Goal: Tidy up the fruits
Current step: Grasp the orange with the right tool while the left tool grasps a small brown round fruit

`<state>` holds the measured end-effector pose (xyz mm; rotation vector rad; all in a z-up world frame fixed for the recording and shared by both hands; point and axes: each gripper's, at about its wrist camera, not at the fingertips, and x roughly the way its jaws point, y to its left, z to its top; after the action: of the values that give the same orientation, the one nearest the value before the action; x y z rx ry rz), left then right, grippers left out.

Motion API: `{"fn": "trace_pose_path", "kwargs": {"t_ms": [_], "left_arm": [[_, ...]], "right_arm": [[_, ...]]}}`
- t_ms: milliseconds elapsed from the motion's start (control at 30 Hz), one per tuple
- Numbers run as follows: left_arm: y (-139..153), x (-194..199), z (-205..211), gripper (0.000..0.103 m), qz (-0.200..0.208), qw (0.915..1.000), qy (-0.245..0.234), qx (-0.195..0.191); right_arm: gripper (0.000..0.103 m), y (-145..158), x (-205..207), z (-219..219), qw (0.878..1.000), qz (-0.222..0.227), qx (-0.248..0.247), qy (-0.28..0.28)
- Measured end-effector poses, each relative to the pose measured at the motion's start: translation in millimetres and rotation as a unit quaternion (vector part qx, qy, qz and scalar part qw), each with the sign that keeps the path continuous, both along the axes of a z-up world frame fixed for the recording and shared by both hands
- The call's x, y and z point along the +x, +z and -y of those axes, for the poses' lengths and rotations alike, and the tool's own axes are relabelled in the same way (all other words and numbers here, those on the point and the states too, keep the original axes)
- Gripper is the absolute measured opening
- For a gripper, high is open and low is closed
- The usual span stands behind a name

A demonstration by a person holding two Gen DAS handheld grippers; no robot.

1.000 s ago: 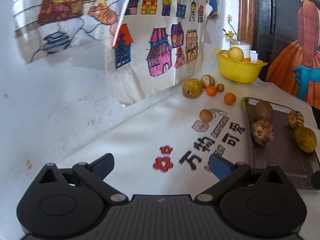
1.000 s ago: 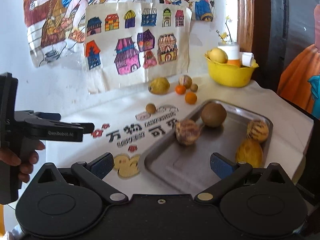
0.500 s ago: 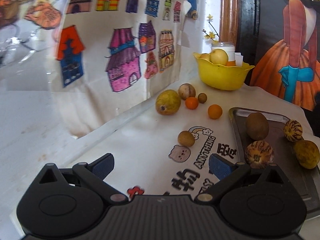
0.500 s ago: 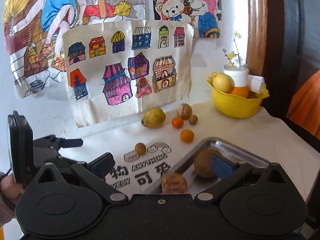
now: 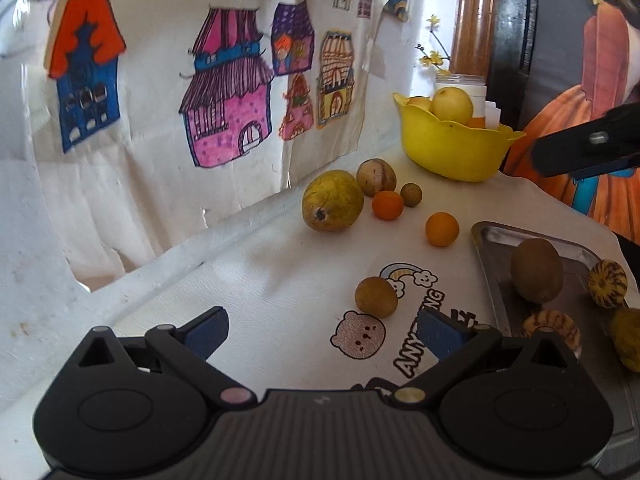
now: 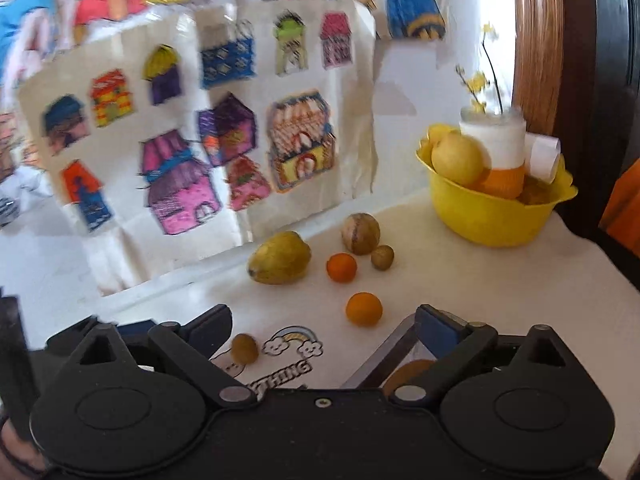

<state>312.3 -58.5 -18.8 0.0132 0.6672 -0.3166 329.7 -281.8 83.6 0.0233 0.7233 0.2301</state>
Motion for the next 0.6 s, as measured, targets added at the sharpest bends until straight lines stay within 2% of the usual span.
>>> {"fn": "trace_pose_path", "kwargs": {"t_ms": [133,333,467,600], "left_arm": [[-4.9,6.1,1.1,0.101,-0.010,0.9999,0.003,-0.006],[-6.1,11.7,6.3,0.092,-0.009,0.9999,-0.009,-0.007],[-7.8,15.6,11.6,0.083,-0.011,0.9998,-0.015,-0.011],[-9.2,17.8,15.5,0.078,-0.013,0.9996,-0.019,-0.015]], "right_arm": [[0.090,-18.8,29.2,3.0,0.999,-0.027,0.013,-0.012],[0.081,-41.2,52.8,8.8,0.997,-0.050,0.035,-0.037],[0.070,-51.2,63.3,6.5,0.997,-0.057,0.024,-0.038],[0.062,-58.2,73.7,4.8,0.997,-0.054,0.009,-0.048]]}}
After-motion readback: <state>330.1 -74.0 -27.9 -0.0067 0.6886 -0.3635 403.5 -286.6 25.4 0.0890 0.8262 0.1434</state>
